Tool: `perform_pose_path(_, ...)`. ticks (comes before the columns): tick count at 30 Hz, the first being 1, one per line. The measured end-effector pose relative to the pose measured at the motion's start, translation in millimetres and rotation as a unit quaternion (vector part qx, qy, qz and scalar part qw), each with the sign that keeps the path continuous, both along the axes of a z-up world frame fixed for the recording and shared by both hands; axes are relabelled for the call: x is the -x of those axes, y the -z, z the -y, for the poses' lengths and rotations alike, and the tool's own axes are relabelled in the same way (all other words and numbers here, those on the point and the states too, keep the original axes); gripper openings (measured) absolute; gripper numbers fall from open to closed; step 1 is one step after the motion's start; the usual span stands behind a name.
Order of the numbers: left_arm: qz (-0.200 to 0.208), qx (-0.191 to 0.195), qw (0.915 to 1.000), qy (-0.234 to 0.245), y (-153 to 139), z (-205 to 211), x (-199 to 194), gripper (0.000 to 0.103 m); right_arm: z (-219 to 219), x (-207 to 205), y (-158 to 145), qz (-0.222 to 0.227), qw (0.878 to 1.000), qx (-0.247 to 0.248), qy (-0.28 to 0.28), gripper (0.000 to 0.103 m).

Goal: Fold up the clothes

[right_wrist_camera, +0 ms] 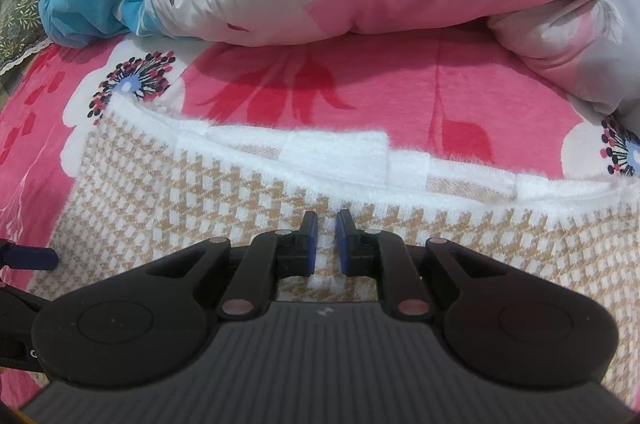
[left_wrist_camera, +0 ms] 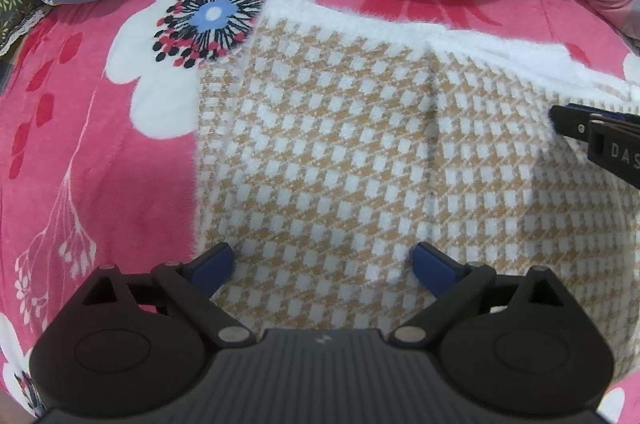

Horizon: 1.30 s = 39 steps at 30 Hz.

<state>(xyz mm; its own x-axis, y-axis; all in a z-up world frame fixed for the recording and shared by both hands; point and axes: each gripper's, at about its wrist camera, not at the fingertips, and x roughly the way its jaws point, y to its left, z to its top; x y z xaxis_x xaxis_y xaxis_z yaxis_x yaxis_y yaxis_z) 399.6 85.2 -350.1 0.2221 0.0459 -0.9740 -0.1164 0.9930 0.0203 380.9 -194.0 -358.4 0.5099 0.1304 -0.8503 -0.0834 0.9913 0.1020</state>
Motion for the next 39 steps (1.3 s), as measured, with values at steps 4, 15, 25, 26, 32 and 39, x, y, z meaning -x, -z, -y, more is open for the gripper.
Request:
perform_pose_path(4, 0.009, 0.016, 0.9998, 0.004, -7, -12, 15, 0.098, 1, -1, 0, -0.002, 1.000, -0.001, -0.005, 0.010)
perform_pose_path(15, 0.024, 0.114, 0.9931, -0.015, -10, -81, 90, 0.090, -3, -1, -24, -0.001, 1.000, -0.021, -0.015, 0.013)
perform_pose_path(25, 0.026, 0.233, 0.9692, -0.077, 21, -115, 95, 0.065, -92, -27, -43, -0.070, 0.984, -0.136, -0.089, 0.035)
perform_pose_path(26, 0.024, 0.245, 0.9659, -0.081, 26, -117, 94, 0.063, -102, -35, -40, -0.079, 0.984, -0.138, -0.084, 0.041)
perform_pose_path(32, 0.014, 0.310, 0.9442, -0.111, 49, -128, 94, 0.062, -151, -70, -15, -0.140, 0.980, -0.119, -0.072, 0.055)
perform_pose_path(39, 0.013, 0.342, 0.9359, -0.083, 54, -116, 95, 0.049, -187, -80, 3, -0.180, 0.979, -0.061, -0.073, 0.081)
